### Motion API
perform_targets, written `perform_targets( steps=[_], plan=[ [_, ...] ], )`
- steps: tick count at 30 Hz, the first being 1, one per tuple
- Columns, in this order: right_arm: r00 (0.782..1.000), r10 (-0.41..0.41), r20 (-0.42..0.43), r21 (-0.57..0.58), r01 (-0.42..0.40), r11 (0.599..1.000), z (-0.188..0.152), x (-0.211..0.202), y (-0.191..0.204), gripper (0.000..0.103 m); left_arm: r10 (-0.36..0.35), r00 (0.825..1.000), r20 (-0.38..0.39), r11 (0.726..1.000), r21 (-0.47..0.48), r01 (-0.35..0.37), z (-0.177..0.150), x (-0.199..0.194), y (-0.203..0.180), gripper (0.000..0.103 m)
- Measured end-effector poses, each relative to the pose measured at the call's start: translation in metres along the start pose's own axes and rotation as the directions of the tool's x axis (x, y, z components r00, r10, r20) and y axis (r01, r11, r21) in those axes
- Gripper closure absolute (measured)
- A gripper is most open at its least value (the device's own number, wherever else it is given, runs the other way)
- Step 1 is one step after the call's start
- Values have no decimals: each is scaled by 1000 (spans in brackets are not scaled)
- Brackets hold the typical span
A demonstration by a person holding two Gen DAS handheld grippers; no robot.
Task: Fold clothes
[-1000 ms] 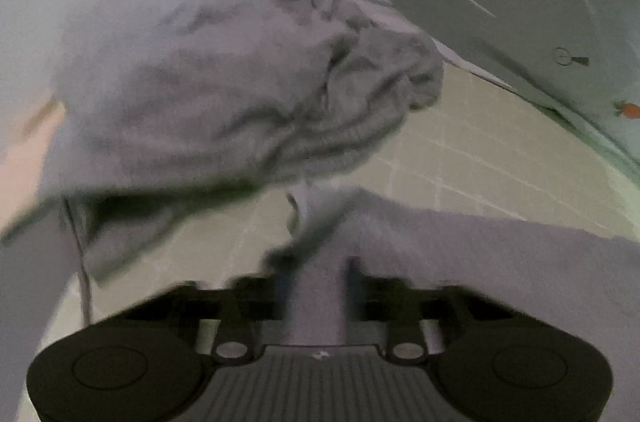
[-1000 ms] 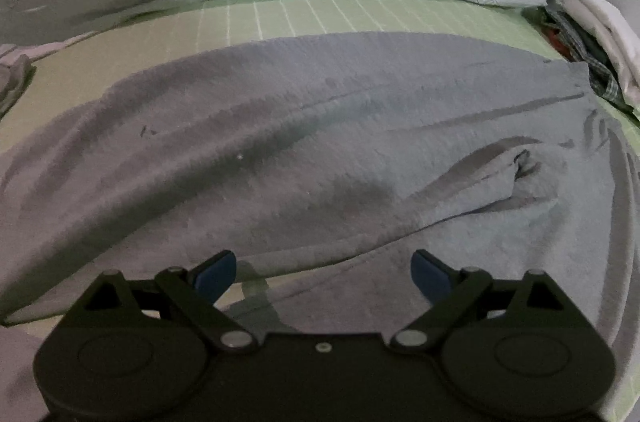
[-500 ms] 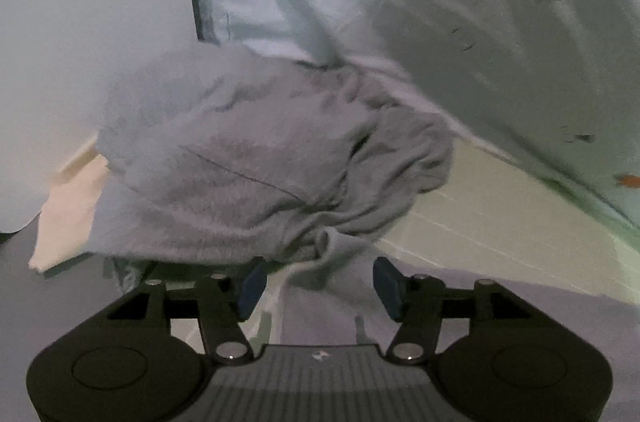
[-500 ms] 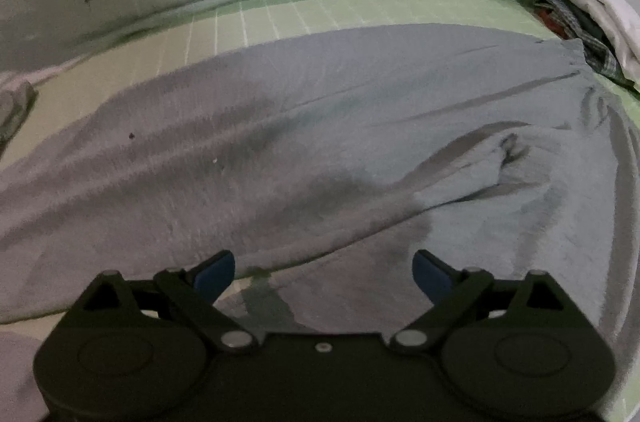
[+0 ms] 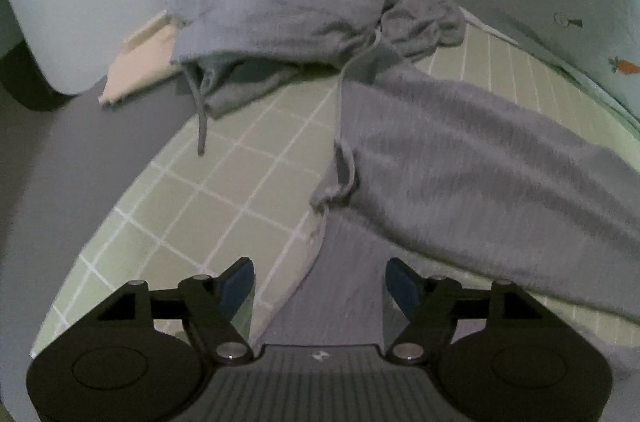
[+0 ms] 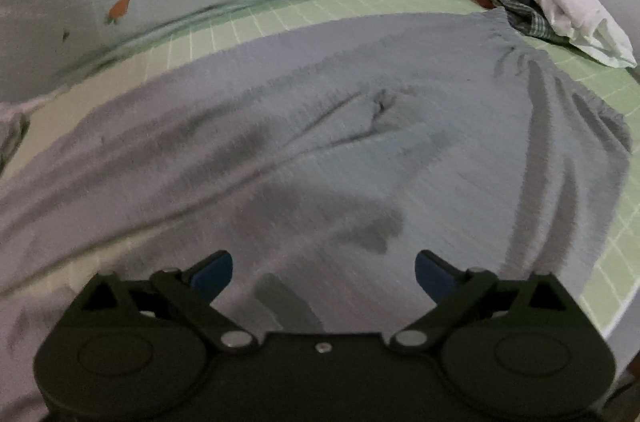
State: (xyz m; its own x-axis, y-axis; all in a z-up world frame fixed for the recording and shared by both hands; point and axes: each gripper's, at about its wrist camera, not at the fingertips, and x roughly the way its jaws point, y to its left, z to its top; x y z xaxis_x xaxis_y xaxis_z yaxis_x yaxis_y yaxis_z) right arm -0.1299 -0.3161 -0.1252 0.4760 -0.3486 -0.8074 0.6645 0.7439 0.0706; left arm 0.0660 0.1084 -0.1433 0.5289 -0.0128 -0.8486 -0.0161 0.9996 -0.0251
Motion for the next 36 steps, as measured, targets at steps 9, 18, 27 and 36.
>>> perform_targets(
  steps=[9,18,27,36],
  plan=[
    [1000,-9,-24,-67,8,998,-23,-17,-12,4,125,989,84,992,-5,-125,-5,-3,15,101],
    [998,53,-32,93,-50,994,-24,-28,-68,1,119,988,99,988,-107,-108,-5,-41,27,53],
    [986,164,7,560,-140,817,-32,-8,-188,0,-189,981,53,949,-246,196,-66,-85,-3,21],
    [956,272,111,742,-262,618,-22,23,-283,0,-235,972,7,928,-297,227,-113,-118,-59,18]
  ],
)
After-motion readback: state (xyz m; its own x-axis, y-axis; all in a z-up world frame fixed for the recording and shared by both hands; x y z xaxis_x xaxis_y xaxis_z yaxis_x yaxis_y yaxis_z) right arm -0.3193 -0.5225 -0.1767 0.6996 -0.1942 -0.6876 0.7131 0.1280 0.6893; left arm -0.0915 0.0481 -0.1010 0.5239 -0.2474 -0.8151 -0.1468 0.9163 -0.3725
